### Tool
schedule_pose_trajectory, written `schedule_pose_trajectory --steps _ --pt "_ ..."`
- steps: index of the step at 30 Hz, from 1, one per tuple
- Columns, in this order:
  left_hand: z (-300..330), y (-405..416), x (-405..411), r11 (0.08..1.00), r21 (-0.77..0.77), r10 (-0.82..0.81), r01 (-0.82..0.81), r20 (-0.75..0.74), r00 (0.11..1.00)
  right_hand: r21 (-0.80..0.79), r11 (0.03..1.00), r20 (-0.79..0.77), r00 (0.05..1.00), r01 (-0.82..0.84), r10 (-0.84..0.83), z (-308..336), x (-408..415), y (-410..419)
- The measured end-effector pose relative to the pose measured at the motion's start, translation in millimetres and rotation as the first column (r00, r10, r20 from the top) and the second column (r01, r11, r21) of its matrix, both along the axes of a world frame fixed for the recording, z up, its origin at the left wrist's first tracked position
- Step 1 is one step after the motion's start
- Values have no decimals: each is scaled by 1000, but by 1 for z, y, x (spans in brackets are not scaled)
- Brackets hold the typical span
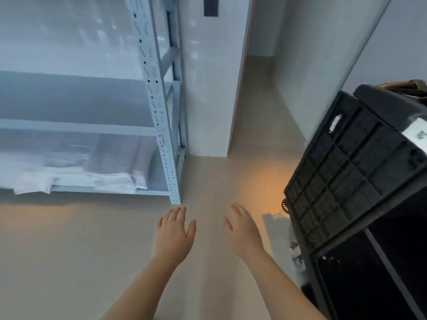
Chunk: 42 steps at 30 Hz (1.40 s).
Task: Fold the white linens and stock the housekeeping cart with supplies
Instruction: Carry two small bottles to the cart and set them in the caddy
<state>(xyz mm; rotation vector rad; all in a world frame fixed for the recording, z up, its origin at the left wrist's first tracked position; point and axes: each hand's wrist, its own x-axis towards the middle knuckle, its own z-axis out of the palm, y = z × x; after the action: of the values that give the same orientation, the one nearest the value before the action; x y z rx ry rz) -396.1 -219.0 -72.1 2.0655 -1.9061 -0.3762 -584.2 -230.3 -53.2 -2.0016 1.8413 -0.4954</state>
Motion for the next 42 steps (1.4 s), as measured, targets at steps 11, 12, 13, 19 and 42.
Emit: schedule_pose_trajectory --steps 11,12,13,19,42 --pt "2 -15 240 904 -17 427 -428 -39 903 -13 915 24 914 -404 404 -1 269 -87" --pt "3 -19 264 893 -21 449 -450 -38 893 -14 905 26 904 -425 426 -1 295 -96" --pt "5 -24 287 884 -24 466 -468 -39 884 -19 896 29 896 -443 443 -1 321 -104" --pt "15 -57 401 838 -52 542 -543 -32 840 -36 873 55 871 -486 487 2 444 -148" --pt "11 -277 689 618 -32 786 -786 -16 618 -85 616 -44 620 -783 783 -3 773 -417"
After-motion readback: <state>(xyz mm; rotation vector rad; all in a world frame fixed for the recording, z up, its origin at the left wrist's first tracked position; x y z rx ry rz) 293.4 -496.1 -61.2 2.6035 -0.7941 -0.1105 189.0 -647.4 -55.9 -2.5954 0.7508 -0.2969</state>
